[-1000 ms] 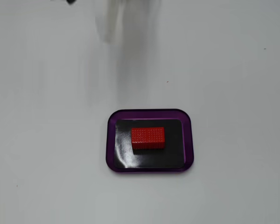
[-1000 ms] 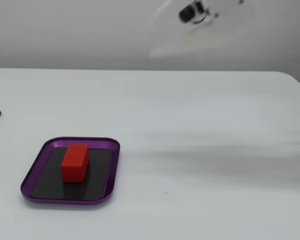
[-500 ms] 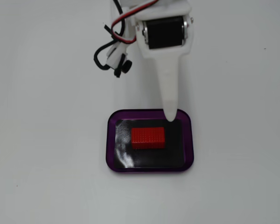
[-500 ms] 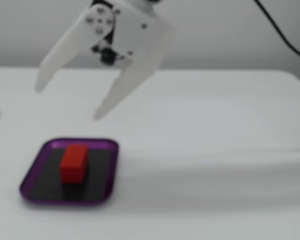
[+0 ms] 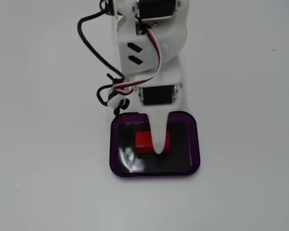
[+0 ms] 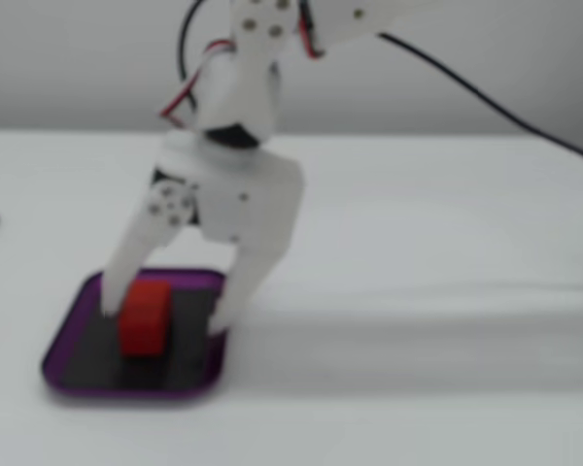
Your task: Remove the cube from the box.
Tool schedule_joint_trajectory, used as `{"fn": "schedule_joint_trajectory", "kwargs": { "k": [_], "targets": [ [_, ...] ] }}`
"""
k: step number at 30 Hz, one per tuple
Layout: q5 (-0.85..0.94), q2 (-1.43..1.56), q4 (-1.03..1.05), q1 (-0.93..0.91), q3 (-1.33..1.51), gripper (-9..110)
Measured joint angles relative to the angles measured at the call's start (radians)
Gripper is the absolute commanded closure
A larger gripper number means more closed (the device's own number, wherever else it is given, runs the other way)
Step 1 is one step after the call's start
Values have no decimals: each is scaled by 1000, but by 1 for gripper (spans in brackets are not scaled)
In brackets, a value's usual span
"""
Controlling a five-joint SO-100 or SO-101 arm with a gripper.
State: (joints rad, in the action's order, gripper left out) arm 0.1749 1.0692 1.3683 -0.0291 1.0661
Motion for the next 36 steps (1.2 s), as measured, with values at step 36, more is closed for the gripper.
{"fn": "schedule_joint_trajectory", "kwargs": {
  "k": [36],
  "targets": [
    [0, 0, -112, -44, 0, 86]
  ]
}}
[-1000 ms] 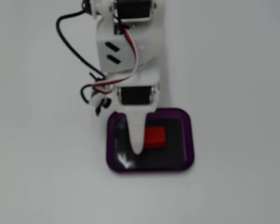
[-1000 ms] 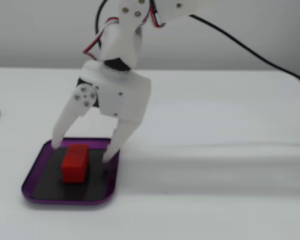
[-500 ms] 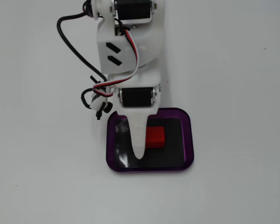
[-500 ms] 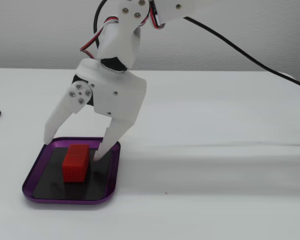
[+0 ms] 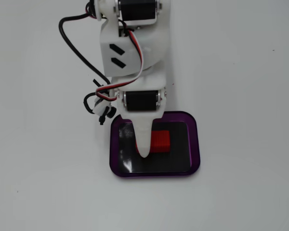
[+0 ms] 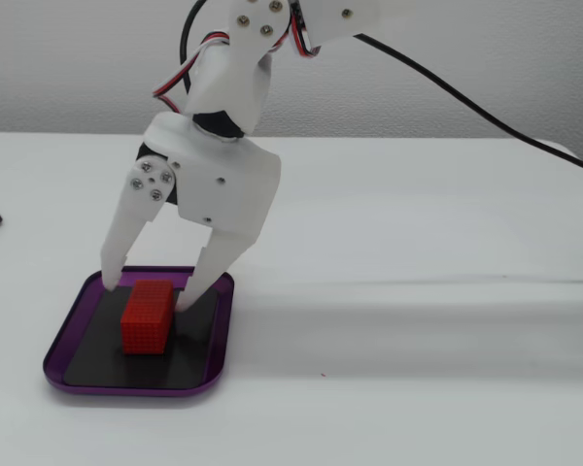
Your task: Remove the cube from the box.
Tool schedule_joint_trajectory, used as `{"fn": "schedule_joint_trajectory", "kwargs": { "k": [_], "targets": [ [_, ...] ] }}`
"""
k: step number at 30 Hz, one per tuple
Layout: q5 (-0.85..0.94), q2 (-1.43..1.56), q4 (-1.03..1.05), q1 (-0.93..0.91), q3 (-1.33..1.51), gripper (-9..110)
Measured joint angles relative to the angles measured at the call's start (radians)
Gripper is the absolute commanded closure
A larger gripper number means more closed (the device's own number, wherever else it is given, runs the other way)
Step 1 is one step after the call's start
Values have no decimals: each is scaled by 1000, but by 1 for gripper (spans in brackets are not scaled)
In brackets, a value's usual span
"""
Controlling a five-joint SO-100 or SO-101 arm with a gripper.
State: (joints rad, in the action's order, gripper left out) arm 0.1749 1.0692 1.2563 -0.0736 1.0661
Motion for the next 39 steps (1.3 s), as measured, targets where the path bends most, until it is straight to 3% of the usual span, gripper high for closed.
{"fn": "schedule_joint_trajectory", "kwargs": {
  "k": [24, 33, 39],
  "targets": [
    [0, 0, 0, 0, 0, 87],
    [0, -78, -35, 51, -3, 102],
    [0, -86, -38, 49, -5, 102]
  ]
}}
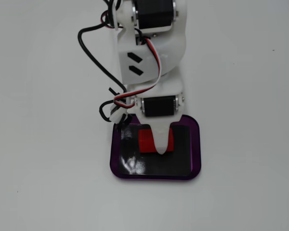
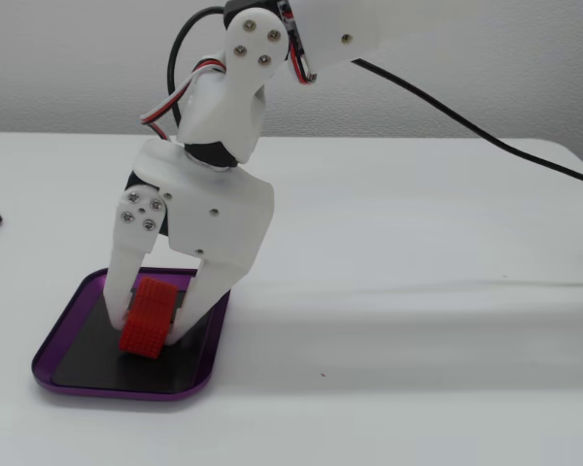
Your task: Remove the cube from the box.
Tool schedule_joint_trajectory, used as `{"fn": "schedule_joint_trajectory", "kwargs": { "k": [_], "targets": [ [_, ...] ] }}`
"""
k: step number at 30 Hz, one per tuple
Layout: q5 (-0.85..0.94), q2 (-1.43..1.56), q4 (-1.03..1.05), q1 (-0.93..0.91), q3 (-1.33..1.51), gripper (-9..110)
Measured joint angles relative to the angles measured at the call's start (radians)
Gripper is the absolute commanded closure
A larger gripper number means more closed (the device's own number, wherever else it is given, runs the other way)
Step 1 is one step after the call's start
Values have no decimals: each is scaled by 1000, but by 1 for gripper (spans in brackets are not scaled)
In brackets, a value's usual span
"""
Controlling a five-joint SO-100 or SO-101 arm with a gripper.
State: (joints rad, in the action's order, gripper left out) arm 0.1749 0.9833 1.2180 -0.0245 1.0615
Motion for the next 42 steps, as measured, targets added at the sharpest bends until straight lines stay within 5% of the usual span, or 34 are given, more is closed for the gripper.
{"fn": "schedule_joint_trajectory", "kwargs": {
  "k": [13, 24, 42],
  "targets": [
    [2, 61, 92, -3, -31, 102],
    [6, 488, 123, -9, 29, 102],
    [9, 1081, -216, -9, 891, 102]
  ]
}}
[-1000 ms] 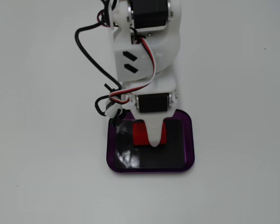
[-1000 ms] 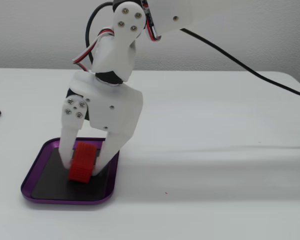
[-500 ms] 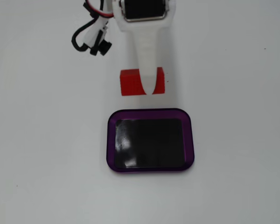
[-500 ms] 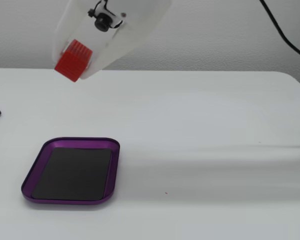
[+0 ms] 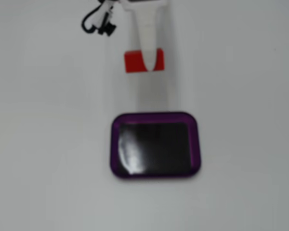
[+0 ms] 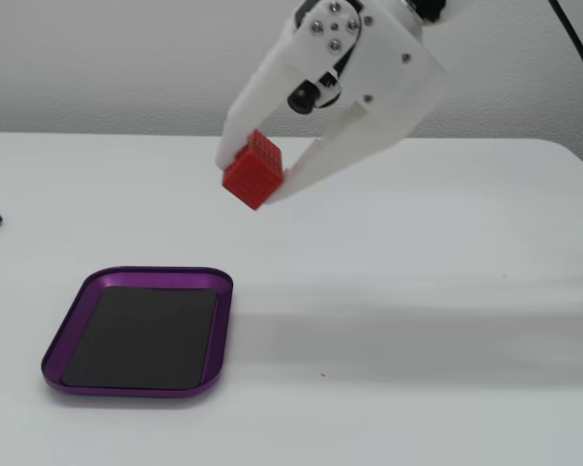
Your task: Remove the cube from the box.
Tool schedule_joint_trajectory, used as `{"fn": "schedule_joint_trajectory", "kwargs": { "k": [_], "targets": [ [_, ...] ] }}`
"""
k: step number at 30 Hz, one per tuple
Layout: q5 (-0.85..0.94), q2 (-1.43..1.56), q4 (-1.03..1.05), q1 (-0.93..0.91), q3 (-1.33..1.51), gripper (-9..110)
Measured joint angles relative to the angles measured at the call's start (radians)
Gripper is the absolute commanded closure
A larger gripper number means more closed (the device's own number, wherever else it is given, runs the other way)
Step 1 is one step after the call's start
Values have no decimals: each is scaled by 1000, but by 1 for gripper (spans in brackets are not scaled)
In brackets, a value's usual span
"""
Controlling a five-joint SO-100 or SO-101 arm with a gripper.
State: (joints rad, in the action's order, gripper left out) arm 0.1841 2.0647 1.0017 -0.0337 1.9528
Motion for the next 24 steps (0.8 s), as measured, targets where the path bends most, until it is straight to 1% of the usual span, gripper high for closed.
{"fn": "schedule_joint_trajectory", "kwargs": {
  "k": [4, 9, 12, 19, 24],
  "targets": [
    [0, 72, -100, 6, 186, 102],
    [18, 87, -198, 25, 356, 102],
    [21, 91, -222, 67, 402, 102],
    [25, 94, -239, 101, 471, 101],
    [25, 95, -278, 84, 518, 97]
  ]
}}
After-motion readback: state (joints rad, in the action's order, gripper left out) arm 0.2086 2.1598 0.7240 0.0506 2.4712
